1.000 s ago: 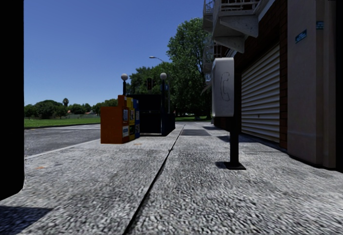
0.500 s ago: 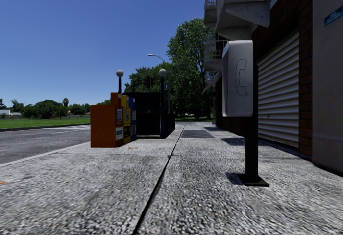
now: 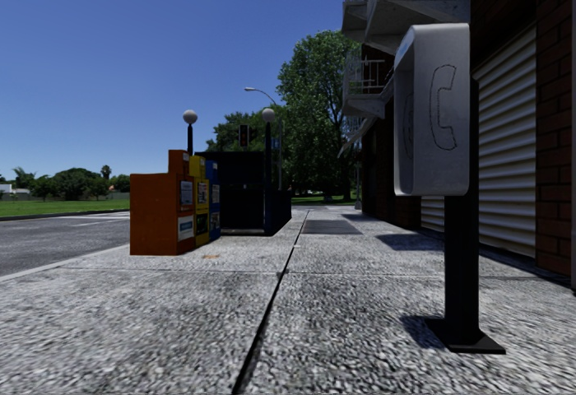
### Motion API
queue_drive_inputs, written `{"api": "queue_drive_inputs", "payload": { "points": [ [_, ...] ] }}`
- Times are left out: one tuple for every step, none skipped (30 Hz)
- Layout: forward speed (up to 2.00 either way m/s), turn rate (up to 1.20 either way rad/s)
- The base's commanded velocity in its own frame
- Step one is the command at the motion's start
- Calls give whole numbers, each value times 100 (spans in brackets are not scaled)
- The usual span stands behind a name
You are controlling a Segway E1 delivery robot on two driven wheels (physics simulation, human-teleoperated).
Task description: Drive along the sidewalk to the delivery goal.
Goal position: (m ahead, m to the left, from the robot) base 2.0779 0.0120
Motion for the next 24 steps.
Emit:
{"api": "queue_drive_inputs", "payload": {
  "points": [
    [97, -38],
    [94, -36],
    [94, -36],
    [86, 0],
    [78, 0],
    [78, 0],
    [72, 0],
    [70, 0],
    [69, 0],
    [69, 0],
    [69, 0],
    [69, 0],
    [69, 0],
    [69, 0],
    [69, 0],
    [69, 0],
    [69, 0],
    [69, 0],
    [69, 0],
    [69, 0],
    [69, 0],
    [69, 0],
    [69, 0],
    [69, 0]
  ]
}}
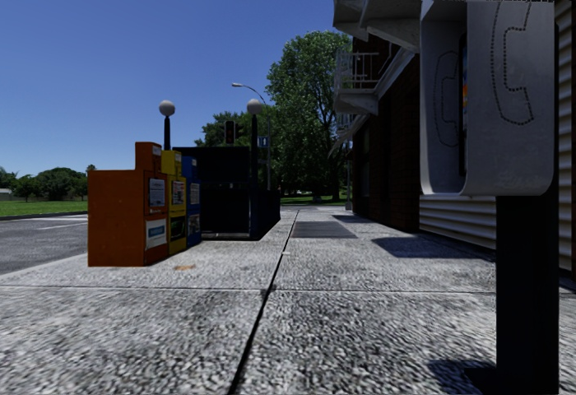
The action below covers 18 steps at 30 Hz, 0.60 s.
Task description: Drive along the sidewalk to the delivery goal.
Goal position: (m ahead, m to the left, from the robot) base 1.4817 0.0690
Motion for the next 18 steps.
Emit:
{"api": "queue_drive_inputs", "payload": {
  "points": [
    [69, 0],
    [69, 0],
    [69, 0],
    [69, 0],
    [69, 0],
    [69, 0],
    [69, 0],
    [69, 0],
    [69, 0],
    [69, 0],
    [69, 0],
    [69, 0],
    [69, 0],
    [69, 0],
    [69, 0],
    [69, 0],
    [69, 0],
    [69, 0]
  ]
}}
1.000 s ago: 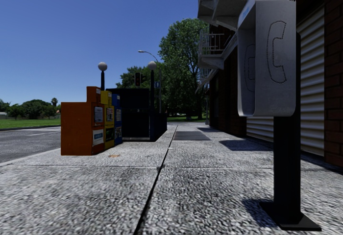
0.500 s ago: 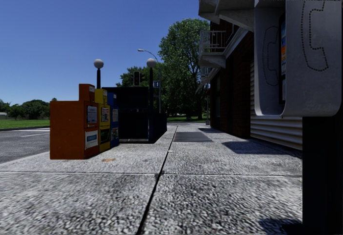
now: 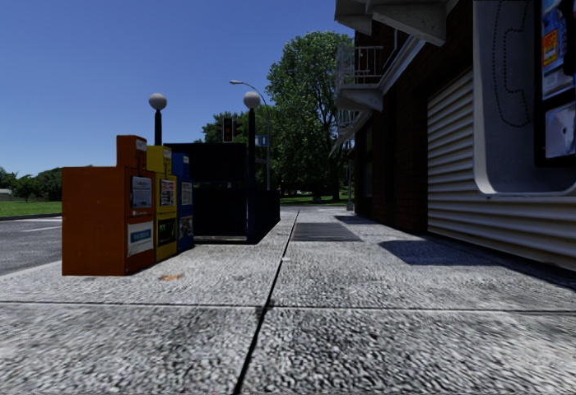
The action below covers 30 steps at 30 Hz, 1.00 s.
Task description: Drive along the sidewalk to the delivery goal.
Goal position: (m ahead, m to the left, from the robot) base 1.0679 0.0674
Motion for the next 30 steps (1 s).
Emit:
{"api": "queue_drive_inputs", "payload": {
  "points": [
    [69, 0],
    [69, 0],
    [69, 0],
    [68, 0],
    [68, 0],
    [66, 0],
    [66, 0],
    [64, 0],
    [63, 0],
    [63, 0],
    [63, 0],
    [63, 0],
    [63, 0],
    [63, 0],
    [62, 0],
    [62, 0],
    [62, 0],
    [62, 0],
    [62, 0],
    [62, 0],
    [62, 0],
    [56, 0],
    [53, 0],
    [0, 0],
    [0, 0],
    [0, 0],
    [0, 0],
    [0, 0],
    [0, 0],
    [0, 0]
  ]
}}
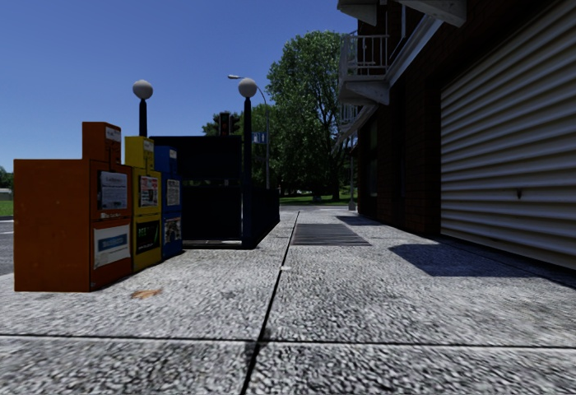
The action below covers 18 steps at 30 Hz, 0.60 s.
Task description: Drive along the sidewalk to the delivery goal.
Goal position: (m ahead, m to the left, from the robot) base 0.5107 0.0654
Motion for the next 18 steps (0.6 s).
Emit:
{"api": "queue_drive_inputs", "payload": {
  "points": [
    [0, 0],
    [0, 0],
    [0, 0],
    [0, 0],
    [0, 0],
    [0, 0],
    [0, 0],
    [0, 0],
    [0, 0],
    [0, 0],
    [0, 0],
    [0, 0],
    [0, 0],
    [0, 0],
    [0, 0],
    [0, 0],
    [0, 0],
    [0, 0]
  ]
}}
